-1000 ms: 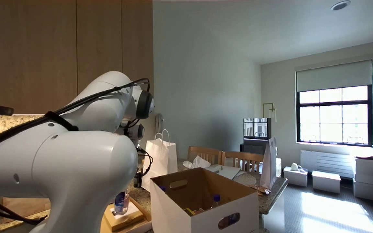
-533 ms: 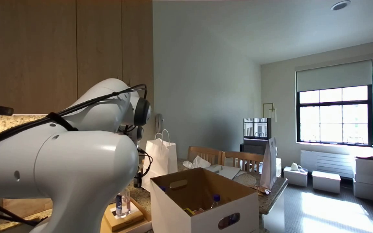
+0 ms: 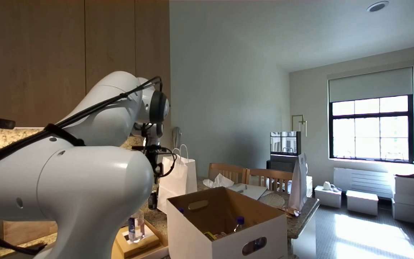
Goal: Remove the water bottle from the box
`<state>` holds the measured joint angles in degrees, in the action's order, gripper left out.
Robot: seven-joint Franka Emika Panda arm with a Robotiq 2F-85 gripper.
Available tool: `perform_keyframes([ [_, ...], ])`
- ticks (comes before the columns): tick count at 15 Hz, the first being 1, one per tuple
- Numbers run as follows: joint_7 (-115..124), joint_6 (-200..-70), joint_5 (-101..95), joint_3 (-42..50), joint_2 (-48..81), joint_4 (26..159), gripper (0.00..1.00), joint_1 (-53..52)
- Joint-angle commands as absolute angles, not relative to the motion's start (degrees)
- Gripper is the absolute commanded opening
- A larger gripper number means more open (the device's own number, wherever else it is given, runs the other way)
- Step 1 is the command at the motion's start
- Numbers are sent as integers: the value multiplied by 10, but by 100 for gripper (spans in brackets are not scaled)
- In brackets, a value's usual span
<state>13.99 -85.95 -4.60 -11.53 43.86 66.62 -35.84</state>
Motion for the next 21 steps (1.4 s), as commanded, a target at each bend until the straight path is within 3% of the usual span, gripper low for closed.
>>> perform_keyframes([
  [1,166,-904,-32,-104,317,757,100,-322],
  [12,216,-1004,29,-19,84,955,100,-143],
  [21,244,-1077,35,60,-1,1170,100,16],
])
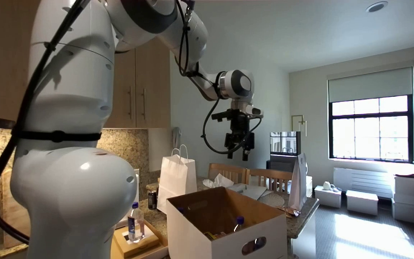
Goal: Remove the water bottle from the box
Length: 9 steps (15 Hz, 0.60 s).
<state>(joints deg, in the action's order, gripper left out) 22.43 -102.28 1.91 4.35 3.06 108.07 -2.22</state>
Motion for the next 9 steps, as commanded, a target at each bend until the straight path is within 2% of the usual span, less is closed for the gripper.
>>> perform_keyframes([
  [1,246,-1098,39,71,4,1194,100,31],
  [6,277,-1190,109,97,34,1278,100,72],
  [9,291,-1215,136,92,3,1299,100,66],
])
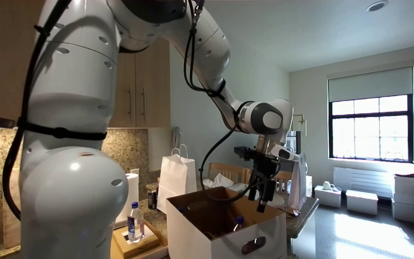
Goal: Remove the water bottle from the box
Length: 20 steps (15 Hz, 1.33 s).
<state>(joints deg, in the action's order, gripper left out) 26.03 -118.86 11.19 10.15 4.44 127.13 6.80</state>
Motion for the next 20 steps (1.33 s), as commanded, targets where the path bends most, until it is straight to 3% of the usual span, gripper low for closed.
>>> perform_keyframes([
  [1,299,-1219,131,89,-12,1302,100,62],
  [12,326,-1203,123,-4,23,1252,100,-10],
  [20,353,-1173,104,-9,75,1226,100,-29],
])
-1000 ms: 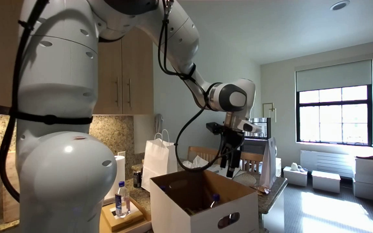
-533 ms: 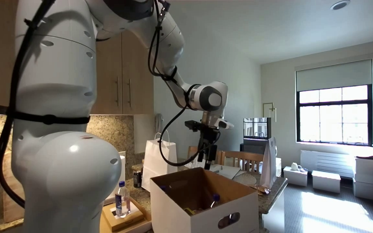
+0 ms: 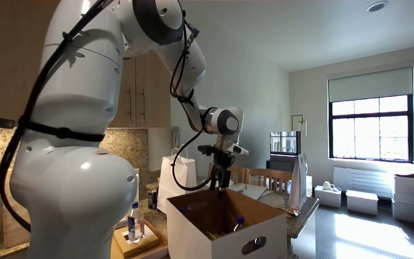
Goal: Remove the water bottle from the box
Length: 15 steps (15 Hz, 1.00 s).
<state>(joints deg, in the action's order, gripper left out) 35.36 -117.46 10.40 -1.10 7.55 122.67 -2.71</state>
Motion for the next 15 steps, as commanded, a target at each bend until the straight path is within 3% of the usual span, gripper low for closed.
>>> perform_keyframes([
  [1,356,-1179,95,-8,88,1219,100,-30],
  [15,360,-1230,62,20,306,1081,100,-43],
])
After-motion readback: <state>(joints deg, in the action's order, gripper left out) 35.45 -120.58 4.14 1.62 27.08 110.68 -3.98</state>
